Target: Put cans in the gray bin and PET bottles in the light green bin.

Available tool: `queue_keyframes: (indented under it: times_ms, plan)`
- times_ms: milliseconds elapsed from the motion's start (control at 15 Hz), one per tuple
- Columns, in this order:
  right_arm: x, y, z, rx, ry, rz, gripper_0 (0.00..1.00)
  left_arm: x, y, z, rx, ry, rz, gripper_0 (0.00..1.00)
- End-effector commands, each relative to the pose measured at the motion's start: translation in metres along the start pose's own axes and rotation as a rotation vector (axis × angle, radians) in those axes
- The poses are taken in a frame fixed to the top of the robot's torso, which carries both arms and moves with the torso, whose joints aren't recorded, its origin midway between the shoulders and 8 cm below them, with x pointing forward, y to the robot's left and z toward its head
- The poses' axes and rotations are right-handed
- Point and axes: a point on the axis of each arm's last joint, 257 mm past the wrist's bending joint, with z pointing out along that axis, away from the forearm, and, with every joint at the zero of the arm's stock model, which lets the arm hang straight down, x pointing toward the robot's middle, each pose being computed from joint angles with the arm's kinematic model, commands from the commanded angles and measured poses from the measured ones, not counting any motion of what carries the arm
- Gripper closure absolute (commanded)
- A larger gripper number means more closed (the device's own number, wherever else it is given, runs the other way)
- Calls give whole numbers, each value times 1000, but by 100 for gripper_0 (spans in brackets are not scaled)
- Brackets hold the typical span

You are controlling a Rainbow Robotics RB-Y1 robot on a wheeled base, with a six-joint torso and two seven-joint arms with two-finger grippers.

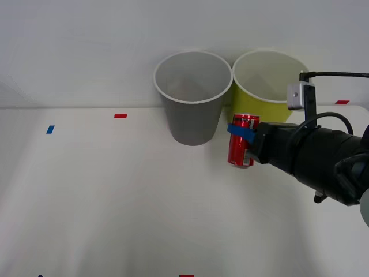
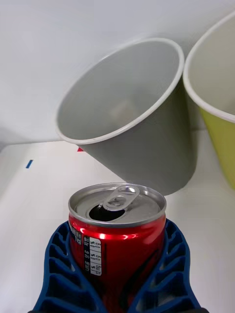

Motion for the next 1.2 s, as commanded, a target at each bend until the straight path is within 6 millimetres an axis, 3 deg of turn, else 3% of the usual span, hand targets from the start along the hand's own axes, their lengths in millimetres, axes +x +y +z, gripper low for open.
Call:
queue_keyframes:
  times_ms: [67,267,533,800,1200]
  plan:
    - [-2,0,0,2,-11,6,100,0,0,0,0,0,0,0]
    - [-22,18,0,-47,-32,-66,100,0,0,0,0,0,0,0]
    - [-60,59,6,-89,-172,-171,100,0,0,0,0,0,0,0]
    - [-86,75,14,-78,-280,-190,100,0,0,0,0,0,0,0]
    - [-126,97,59,-160,-423,-173,100,0,0,0,0,0,0,0]
